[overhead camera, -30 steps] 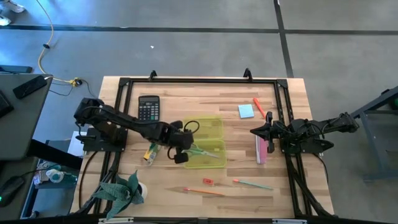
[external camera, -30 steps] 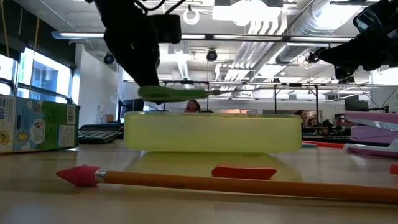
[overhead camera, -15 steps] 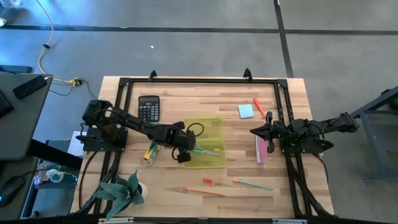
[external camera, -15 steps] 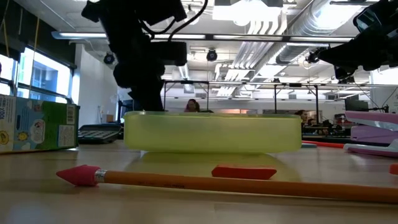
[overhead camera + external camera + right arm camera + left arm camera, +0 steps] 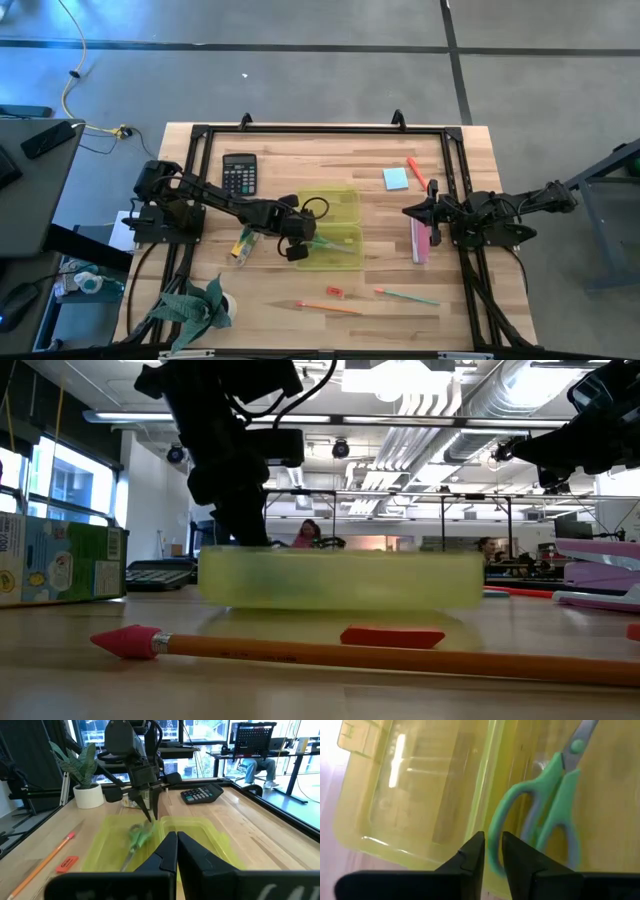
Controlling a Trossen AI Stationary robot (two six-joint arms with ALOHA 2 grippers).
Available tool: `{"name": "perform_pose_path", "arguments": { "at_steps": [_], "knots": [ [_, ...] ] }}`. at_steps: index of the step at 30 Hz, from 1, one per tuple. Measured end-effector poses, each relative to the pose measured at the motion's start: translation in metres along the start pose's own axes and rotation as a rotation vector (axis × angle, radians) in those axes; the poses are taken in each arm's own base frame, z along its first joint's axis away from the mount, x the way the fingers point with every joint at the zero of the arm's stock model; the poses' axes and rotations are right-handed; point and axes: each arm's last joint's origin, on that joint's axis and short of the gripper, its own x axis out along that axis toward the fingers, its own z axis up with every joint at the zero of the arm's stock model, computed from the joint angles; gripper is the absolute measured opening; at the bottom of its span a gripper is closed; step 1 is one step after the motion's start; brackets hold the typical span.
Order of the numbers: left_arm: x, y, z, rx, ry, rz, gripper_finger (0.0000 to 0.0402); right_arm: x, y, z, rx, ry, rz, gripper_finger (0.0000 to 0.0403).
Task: Pack school essentials
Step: Put the green scissors into the yellow supply box, then put the orange pen into the yellow supply box
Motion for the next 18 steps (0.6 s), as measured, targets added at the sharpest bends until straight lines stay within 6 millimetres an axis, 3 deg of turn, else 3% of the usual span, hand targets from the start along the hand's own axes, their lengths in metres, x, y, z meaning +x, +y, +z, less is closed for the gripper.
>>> {"name": "perform_pose_path", "arguments": {
  "at_steps": [10,18],
  "knots": [
    [-0.006,0.003,0.003,0.018,-0.013,-0.002,0.0096,0.000,0.000,0.000,0.000,0.000,0.000,0.0000],
    [-0.048,0.012,0.019,0.075,-0.117,-0.023,0.0086,0.000,0.000,0.000,0.000,0.000,0.000,0.0000]
  ]
}}
